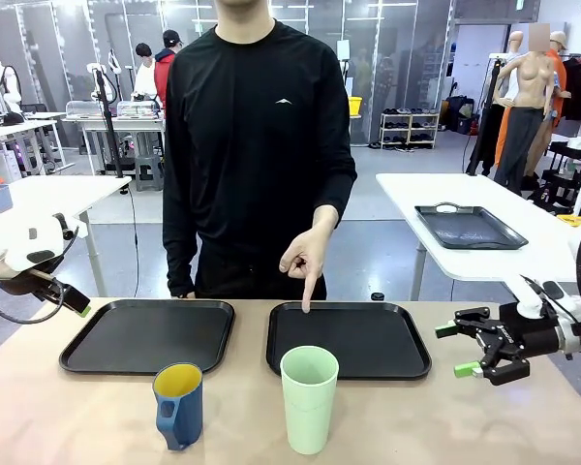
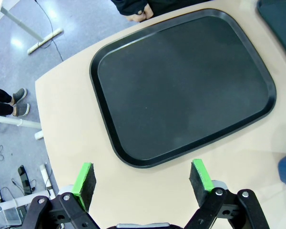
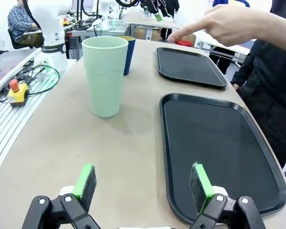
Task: Sort and store the cups by type.
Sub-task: Pick up the Reusable plastic cup.
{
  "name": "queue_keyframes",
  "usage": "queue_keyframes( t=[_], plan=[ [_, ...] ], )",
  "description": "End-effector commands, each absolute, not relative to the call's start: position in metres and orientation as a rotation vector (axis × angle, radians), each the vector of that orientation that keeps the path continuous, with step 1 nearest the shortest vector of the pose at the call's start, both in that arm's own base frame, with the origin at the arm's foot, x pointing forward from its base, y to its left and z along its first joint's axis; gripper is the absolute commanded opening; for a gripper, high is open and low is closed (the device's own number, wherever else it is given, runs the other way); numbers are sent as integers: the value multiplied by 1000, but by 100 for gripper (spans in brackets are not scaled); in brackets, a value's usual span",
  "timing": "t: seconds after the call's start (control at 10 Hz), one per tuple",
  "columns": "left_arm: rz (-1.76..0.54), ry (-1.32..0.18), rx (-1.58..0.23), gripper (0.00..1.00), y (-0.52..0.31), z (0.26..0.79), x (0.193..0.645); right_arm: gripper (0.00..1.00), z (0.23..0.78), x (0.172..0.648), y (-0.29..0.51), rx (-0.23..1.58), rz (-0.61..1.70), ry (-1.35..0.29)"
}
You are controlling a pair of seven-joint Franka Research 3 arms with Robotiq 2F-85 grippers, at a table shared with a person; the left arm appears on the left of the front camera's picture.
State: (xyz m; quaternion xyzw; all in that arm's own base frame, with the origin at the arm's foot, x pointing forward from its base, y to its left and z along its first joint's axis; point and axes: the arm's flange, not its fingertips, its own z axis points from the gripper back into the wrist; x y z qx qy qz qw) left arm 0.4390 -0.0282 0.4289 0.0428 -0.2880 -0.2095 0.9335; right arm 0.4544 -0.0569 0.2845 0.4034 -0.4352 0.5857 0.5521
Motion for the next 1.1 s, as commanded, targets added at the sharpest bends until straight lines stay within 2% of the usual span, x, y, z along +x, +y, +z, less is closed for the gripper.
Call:
queue_keyframes(
  t=[0.0, 0.4, 1.0],
  plan=[
    [-424, -592, 83, 100, -27, 430, 439, 100, 284, 455, -56, 954, 1387, -1028],
    [-424, -592, 83, 100, -27, 430, 439, 100, 269, 456, -1, 1075, 1435, -1051],
    [-424, -592, 83, 100, -27, 430, 439, 100, 255, 444, 84, 1161, 1548, -1002]
  ],
)
